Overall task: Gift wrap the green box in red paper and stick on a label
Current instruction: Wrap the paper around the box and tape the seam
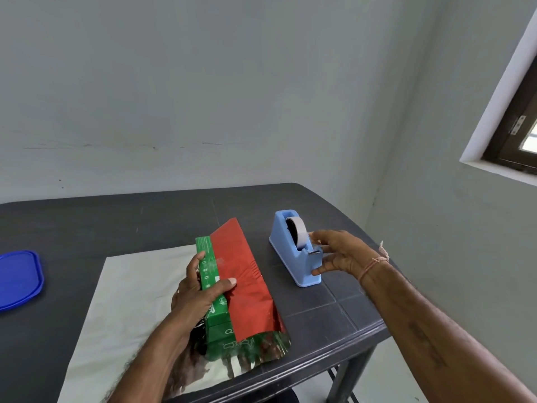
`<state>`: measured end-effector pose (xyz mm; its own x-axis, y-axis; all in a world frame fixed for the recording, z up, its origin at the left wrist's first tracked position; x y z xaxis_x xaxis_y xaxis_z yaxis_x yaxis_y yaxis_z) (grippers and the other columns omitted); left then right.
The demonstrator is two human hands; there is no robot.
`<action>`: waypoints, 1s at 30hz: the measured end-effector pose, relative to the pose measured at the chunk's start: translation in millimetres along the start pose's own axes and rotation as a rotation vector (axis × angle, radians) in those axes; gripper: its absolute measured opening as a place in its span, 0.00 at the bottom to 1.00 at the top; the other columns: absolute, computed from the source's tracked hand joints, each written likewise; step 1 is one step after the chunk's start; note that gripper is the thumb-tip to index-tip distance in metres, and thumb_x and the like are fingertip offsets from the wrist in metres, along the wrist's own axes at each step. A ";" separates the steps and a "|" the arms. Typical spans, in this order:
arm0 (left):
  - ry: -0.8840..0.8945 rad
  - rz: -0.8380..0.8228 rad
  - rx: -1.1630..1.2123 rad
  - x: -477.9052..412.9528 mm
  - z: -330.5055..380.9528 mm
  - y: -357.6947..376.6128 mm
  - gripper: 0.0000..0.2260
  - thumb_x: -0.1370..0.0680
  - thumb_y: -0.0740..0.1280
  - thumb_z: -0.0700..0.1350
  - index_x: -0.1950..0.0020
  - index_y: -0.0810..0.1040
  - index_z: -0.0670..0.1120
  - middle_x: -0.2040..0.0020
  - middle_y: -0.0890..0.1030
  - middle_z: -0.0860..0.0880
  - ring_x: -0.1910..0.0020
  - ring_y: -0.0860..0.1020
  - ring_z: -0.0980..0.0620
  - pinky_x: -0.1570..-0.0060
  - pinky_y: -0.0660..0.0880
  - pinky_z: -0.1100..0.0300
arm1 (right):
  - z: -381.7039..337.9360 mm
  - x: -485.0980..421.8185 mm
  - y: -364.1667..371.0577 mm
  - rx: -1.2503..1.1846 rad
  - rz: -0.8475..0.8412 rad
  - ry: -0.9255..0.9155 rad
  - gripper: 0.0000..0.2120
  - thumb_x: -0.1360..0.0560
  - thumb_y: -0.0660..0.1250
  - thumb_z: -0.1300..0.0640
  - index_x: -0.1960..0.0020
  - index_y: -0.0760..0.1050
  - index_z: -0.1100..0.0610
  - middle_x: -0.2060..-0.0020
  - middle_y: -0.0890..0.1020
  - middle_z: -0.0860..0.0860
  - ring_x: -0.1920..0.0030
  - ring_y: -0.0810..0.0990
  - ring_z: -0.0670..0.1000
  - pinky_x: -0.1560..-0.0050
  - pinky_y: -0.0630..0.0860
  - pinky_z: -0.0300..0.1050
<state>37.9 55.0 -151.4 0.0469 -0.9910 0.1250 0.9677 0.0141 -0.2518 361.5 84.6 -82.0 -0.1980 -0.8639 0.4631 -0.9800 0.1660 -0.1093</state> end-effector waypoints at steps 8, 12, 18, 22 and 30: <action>-0.002 -0.017 0.002 1.9 2.8 1.1 0.43 0.48 0.73 0.74 0.37 0.58 0.81 0.35 0.72 0.52 0.33 0.74 0.44 0.30 0.70 0.44 | 10.0 7.5 0.3 -0.087 0.028 -0.051 0.09 0.22 0.72 0.57 0.45 0.79 0.62 0.39 0.78 0.60 0.43 0.82 0.64 0.51 0.84 0.65; -0.006 -0.016 0.008 2.6 2.0 0.5 0.41 0.48 0.74 0.75 0.39 0.58 0.84 0.31 0.71 0.50 0.32 0.72 0.43 0.30 0.69 0.42 | 17.8 10.4 -1.7 -0.116 0.064 -0.094 0.07 0.22 0.72 0.58 0.49 0.79 0.63 0.43 0.80 0.60 0.44 0.83 0.62 0.48 0.84 0.63; -0.008 -0.040 0.013 6.3 5.1 3.1 0.48 0.48 0.73 0.74 0.30 0.57 0.78 0.35 0.66 0.51 0.28 0.68 0.41 0.31 0.67 0.46 | 24.7 8.9 -2.3 -0.168 0.064 -0.121 0.11 0.23 0.73 0.58 0.46 0.80 0.65 0.45 0.81 0.59 0.41 0.82 0.61 0.52 0.85 0.60; -0.011 -0.039 0.023 5.6 5.0 2.7 0.49 0.49 0.72 0.74 0.29 0.57 0.76 0.35 0.65 0.52 0.27 0.67 0.41 0.29 0.66 0.45 | 29.7 6.6 -3.1 -0.186 0.058 -0.138 0.12 0.23 0.74 0.57 0.46 0.80 0.66 0.43 0.81 0.60 0.40 0.82 0.61 0.50 0.85 0.60; 0.014 -0.034 0.012 5.5 10.7 4.1 0.53 0.50 0.71 0.73 0.26 0.58 0.70 0.37 0.67 0.54 0.32 0.69 0.46 0.28 0.66 0.46 | 52.7 1.9 -5.6 -0.230 0.062 -0.178 0.16 0.25 0.76 0.58 0.44 0.78 0.68 0.42 0.82 0.62 0.42 0.84 0.60 0.50 0.85 0.56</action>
<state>44.7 51.0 -141.5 0.0103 -0.9927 0.1201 0.9716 -0.0185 -0.2358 367.5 57.0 -126.9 -0.2718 -0.9151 0.2980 -0.9483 0.3074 0.0790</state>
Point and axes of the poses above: each hand's wrist, its own x-axis away from the middle knuckle, its own y-axis out of the palm, z = x × y, the point moved 7 cm from there along -x, towards the middle knuckle
